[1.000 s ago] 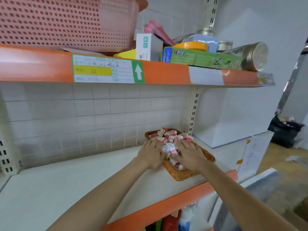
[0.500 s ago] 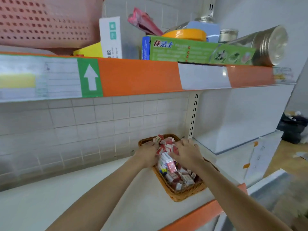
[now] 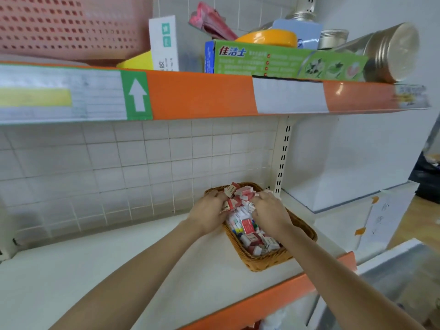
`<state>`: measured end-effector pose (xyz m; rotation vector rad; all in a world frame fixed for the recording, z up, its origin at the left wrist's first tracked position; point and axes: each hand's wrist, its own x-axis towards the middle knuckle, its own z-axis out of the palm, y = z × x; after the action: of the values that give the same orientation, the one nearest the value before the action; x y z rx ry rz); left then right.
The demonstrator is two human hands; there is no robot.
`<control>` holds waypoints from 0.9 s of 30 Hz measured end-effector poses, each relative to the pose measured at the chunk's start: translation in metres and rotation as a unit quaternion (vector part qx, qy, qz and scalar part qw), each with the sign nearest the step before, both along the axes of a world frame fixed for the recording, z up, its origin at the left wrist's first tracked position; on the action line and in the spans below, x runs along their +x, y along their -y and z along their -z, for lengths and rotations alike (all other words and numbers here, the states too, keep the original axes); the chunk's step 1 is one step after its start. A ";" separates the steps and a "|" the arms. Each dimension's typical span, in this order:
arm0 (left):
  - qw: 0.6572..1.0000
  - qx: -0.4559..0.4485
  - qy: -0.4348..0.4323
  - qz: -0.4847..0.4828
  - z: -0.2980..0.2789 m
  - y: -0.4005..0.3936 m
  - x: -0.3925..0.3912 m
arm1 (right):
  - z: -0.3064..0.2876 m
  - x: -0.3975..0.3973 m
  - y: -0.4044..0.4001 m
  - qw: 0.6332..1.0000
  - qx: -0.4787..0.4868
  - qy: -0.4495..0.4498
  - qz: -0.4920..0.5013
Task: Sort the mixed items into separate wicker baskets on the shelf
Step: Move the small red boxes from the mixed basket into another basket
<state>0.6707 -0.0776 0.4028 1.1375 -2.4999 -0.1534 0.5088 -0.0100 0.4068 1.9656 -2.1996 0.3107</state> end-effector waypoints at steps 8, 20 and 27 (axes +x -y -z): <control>0.997 0.008 -0.030 -0.067 -0.007 -0.042 0.052 | 0.005 0.050 -0.018 0.994 -0.031 0.045 -0.090; 0.983 0.030 -0.011 -0.182 0.003 -0.084 0.200 | 0.012 0.189 -0.033 0.972 0.020 0.127 -0.196; 0.970 0.035 -0.030 -0.238 0.005 -0.105 0.321 | 0.014 0.312 -0.047 0.950 0.041 0.168 -0.259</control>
<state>0.9912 0.0276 0.3975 1.6960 -2.1098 -0.1383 0.8206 0.0375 0.3925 2.6941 -1.8396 0.6795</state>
